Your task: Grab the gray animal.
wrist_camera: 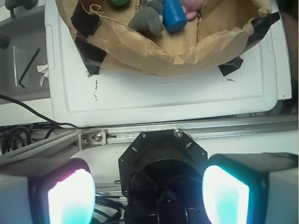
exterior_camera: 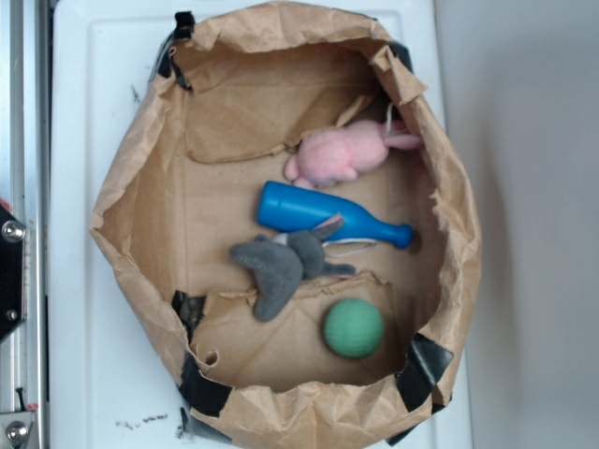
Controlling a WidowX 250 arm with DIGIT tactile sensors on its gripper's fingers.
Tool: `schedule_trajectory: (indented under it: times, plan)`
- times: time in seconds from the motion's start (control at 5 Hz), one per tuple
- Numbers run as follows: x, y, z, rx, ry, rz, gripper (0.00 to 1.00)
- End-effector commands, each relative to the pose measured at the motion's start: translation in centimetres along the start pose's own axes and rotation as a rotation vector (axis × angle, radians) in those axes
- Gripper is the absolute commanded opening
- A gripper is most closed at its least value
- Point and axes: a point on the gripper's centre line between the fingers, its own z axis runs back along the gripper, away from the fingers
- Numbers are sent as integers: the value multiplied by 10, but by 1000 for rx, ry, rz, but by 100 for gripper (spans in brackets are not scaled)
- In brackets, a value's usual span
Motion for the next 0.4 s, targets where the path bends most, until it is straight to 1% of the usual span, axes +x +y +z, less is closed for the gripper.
schedule_trajectory:
  times: [0.0, 0.2]
  plan:
    - [0, 0, 0, 0, 0, 0, 100]
    - [34, -8, -1, -18, -26, 4, 100]
